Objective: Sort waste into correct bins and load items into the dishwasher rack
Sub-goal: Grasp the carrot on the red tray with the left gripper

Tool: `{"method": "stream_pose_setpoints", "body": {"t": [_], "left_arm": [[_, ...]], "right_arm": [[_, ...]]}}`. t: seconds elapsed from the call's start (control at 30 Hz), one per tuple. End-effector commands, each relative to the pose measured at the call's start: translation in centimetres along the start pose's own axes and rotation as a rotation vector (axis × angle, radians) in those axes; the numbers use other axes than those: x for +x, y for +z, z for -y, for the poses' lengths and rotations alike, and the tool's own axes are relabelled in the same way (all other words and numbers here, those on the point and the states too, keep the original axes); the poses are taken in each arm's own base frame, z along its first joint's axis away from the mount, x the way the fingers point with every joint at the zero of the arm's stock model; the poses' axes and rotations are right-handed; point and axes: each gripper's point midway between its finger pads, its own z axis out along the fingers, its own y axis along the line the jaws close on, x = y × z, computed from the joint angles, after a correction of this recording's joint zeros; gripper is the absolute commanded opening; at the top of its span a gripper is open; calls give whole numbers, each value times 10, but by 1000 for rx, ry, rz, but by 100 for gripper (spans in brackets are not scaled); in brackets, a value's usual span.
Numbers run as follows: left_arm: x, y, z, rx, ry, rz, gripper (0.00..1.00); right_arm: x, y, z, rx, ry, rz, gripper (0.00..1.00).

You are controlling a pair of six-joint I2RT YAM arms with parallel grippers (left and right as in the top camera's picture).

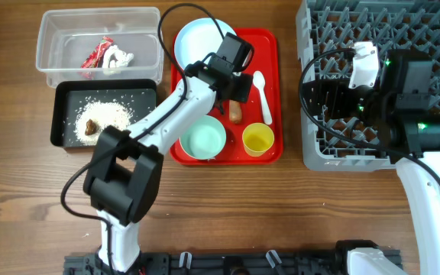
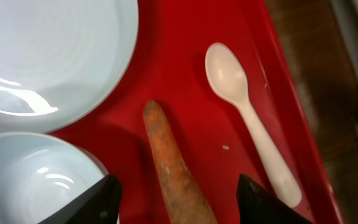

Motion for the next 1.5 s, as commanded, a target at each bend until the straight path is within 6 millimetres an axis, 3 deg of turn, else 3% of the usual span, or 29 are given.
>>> {"method": "stream_pose_setpoints", "body": {"t": [0.0, 0.13, 0.23, 0.4, 0.8, 1.1, 1.3, 1.4, 1.47], "left_arm": [[21, 21, 16, 47, 19, -74, 61], [34, 31, 27, 57, 41, -109, 62], [41, 37, 31, 55, 41, -130, 56], [45, 39, 8, -72, -86, -131, 55], [45, 40, 5, -98, -131, -126, 51], [41, 41, -3, -143, -176, -99, 59], [48, 57, -4, -148, -175, -112, 59], [45, 59, -2, -142, -176, -97, 47], [45, 59, -2, -141, -176, -96, 27]], "right_arm": [[-6, 0, 1, 9, -2, 10, 100], [-7, 0, 0, 9, -3, 13, 100], [-7, -1, 0, 9, -3, 13, 100], [-6, 0, 0, 9, -2, 10, 100], [-7, 0, 0, 8, -3, 13, 100], [-7, 0, 0, 8, -2, 12, 100], [-7, 0, 0, 8, -2, 13, 100], [-7, 0, 0, 9, -3, 13, 100], [-7, 0, 0, 9, -3, 13, 100]]}}
